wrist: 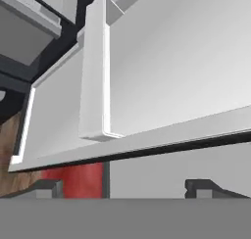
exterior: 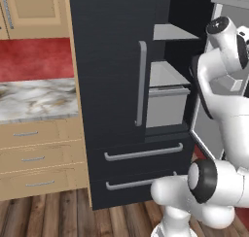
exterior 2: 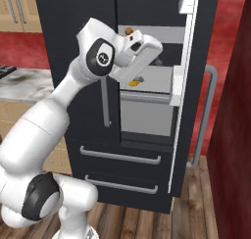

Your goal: Retrieve the apple and mango from the fridge and place them into the bowl on the dining table.

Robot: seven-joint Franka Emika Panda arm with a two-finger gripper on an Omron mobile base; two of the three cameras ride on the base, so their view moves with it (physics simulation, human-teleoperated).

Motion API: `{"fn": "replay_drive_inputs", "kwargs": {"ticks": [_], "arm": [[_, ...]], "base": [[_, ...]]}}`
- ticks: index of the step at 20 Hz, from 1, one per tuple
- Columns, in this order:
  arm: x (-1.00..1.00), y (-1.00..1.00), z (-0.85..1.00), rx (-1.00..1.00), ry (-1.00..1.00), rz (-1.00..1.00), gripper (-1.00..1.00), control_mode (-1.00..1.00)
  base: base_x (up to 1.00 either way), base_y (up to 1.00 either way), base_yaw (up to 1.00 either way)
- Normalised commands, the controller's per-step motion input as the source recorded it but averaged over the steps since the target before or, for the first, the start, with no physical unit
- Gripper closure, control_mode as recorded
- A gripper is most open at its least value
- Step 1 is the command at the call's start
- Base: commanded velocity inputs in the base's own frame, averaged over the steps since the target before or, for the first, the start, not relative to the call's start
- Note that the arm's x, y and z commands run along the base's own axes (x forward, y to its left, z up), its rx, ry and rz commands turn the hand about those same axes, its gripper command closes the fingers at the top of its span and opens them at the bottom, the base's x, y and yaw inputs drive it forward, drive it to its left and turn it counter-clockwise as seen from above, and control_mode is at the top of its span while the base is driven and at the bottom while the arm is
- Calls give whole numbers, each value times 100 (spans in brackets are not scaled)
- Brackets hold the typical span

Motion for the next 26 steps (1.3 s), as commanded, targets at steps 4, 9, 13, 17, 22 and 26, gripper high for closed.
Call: {"fn": "replay_drive_inputs", "kwargs": {"ticks": [4, 9, 13, 17, 22, 26], "arm": [[-47, 100, 0, 14, -36, -4, -100, -100], [-57, 88, 0, 34, -40, -7, -100, -100], [-70, 71, 0, 42, -32, -8, -100, -100], [-20, 56, -18, 42, -7, 2, -100, -100], [-2, 71, -14, 25, 0, 19, -100, -100], [4, 69, 0, 12, -6, 32, -100, -100]], "base": [[0, 0, 0], [0, 0, 0], [0, 0, 0], [0, 0, 0], [0, 0, 0], [0, 0, 0]]}}
